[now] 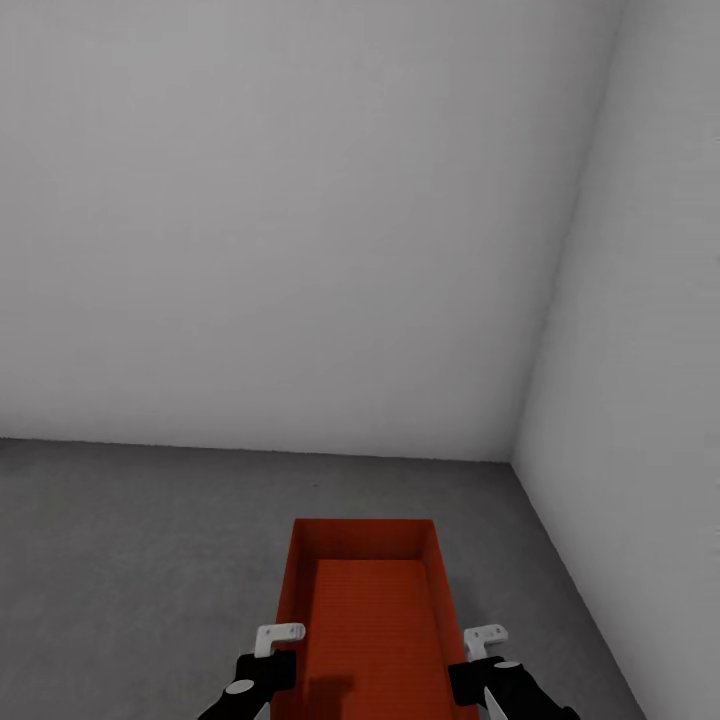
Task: Move the two storage containers from the living room to the garage. In the garage, place one container on the floor and stack the other container on top of it (either order is fine).
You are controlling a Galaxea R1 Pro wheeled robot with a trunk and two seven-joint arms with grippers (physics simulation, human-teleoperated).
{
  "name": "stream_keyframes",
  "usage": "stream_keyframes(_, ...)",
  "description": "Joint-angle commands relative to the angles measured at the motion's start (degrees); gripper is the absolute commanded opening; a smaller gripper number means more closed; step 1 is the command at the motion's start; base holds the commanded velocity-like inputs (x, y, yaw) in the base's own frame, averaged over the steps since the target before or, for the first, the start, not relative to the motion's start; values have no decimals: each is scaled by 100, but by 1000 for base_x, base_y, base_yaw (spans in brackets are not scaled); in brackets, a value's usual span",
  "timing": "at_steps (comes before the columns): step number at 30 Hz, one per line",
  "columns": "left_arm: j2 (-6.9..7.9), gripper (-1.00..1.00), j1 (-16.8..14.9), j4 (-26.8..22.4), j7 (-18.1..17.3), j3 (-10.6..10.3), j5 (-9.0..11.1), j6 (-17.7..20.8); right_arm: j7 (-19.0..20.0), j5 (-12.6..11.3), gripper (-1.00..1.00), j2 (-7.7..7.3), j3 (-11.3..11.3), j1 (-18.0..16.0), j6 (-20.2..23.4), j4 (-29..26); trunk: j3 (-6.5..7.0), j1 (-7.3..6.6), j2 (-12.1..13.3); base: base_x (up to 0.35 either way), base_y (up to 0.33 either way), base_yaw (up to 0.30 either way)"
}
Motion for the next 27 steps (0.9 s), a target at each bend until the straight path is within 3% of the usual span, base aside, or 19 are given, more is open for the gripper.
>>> stream_keyframes(1, 242, -100, -4, -10, 20, -42, 9, -16, 49, -66, -100, -57, 43, -3, 36, -2, -2, 3, -2, 343, 0, -240)
stream_keyframes(15, 242, -100, -4, -2, 20, -42, 5, -16, 46, -65, -100, -57, 48, -3, 36, -2, 61, 3, -2, 343, 0, -191)
stream_keyframes(27, 242, -100, -4, 15, 20, -42, 1, -16, 42, -59, -100, -53, 56, -3, 36, 3, 45, 3, -2, 343, 0, 73)
